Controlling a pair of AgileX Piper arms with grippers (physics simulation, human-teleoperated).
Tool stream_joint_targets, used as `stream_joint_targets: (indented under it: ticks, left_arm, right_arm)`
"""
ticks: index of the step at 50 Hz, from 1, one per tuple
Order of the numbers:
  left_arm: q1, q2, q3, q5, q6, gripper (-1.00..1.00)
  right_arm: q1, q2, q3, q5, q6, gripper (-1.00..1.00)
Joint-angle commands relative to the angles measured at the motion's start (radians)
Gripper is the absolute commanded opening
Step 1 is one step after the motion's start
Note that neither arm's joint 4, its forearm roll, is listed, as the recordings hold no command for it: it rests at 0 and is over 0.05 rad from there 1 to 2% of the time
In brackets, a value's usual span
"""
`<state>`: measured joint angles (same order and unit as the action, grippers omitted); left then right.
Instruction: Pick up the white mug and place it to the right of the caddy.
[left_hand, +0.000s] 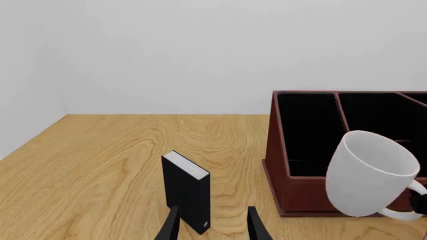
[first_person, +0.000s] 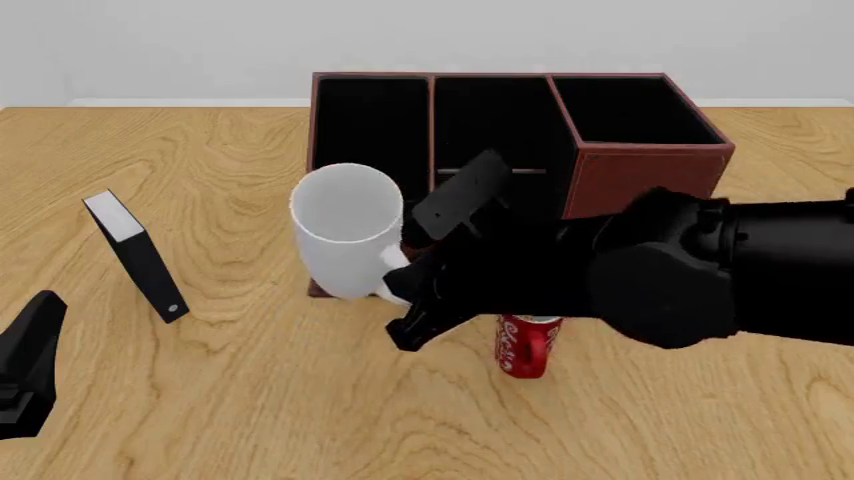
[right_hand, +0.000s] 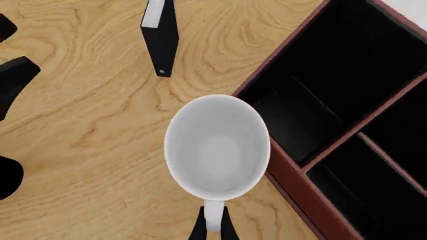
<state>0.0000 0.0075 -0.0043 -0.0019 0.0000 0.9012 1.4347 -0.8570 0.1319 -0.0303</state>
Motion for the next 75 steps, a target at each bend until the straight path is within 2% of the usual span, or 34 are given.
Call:
stream_joint_targets:
  ticks: [1,27,60,75]
  left_arm:
    - [0.0,0.0,0.0,0.0,0.0,1.0]
    - [0.0,0.0,0.0,0.0,0.0,1.0]
    - [0.0,0.0,0.0,0.0,0.0,1.0]
    - [0.0,0.0,0.0,0.0,0.0,1.0]
  right_arm:
    - [-0.03,-0.157,0.011,0.076,-0.006,-1.0]
    - [-0.155,-0.391,-0.008,0.226,0.01,-1.0]
    - [-0.49,-0.626,0.037,0.365,0.089,-1.0]
    - [-0.582,-0.671,0.072,0.379,0.13,-1.0]
